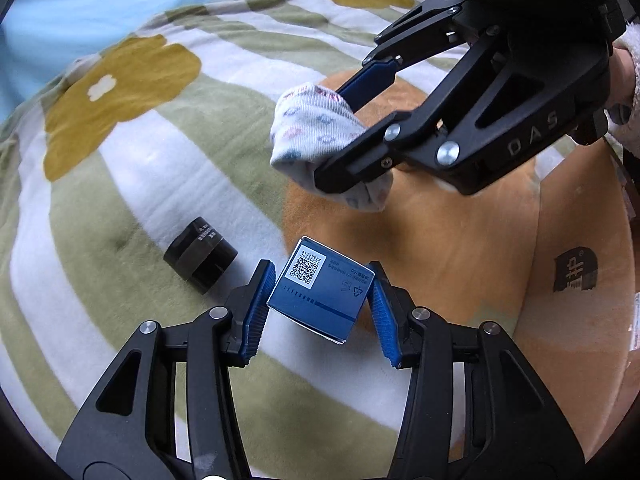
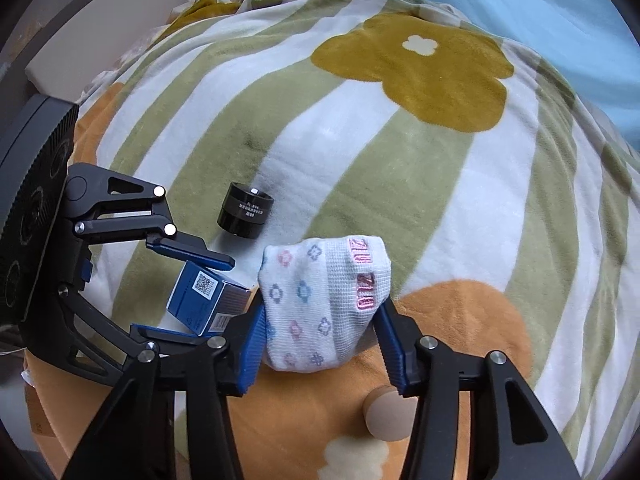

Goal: Organize objects
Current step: 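Grasp the small blue box with left tool while right tool grasps the white socks, then carry the blue box over the cardboard box with left tool while right tool carries the socks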

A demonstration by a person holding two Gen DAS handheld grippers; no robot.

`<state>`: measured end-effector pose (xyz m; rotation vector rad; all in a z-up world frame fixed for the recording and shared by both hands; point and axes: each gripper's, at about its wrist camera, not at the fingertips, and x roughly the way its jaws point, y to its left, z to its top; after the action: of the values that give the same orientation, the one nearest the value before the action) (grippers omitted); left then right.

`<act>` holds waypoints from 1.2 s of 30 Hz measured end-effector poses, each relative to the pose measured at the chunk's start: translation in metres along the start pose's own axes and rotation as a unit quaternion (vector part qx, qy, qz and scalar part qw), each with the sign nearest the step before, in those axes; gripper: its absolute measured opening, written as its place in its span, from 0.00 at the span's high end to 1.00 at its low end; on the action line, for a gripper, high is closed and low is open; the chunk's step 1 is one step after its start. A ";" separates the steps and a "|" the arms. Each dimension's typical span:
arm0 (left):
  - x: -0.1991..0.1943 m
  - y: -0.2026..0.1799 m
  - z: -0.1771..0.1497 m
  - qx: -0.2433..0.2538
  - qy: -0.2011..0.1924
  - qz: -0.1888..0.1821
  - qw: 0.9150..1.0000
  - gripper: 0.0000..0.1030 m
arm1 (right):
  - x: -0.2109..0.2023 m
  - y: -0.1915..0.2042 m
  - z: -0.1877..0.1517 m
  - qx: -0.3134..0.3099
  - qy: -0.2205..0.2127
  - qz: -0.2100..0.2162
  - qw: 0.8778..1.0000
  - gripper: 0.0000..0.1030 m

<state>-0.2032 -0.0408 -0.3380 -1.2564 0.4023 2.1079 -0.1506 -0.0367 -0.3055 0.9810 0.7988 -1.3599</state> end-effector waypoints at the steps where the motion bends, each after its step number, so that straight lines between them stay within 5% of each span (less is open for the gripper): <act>1: -0.005 0.000 0.000 -0.001 -0.003 0.004 1.000 0.58 | -0.005 0.002 0.000 0.001 -0.005 -0.001 1.000 0.55; 11: -0.086 -0.008 0.009 -0.034 -0.037 0.054 0.997 0.58 | -0.091 0.021 -0.005 0.046 -0.062 -0.018 0.997 0.55; 19: -0.155 -0.053 0.011 -0.069 -0.065 0.078 0.992 0.58 | -0.162 0.035 -0.034 0.085 -0.081 -0.051 0.992 0.55; 28: -0.187 -0.123 -0.010 -0.140 -0.064 0.091 0.984 0.58 | -0.199 0.062 -0.107 0.120 -0.056 -0.073 0.988 0.55; 36: -0.177 -0.173 -0.049 -0.209 -0.037 0.089 0.973 0.58 | -0.191 0.080 -0.172 0.146 -0.012 -0.083 0.986 0.55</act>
<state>0.0040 -0.0042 -0.1983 -1.4077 0.0341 2.4735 -0.0712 0.1948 -0.1934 1.1421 0.6850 -1.6634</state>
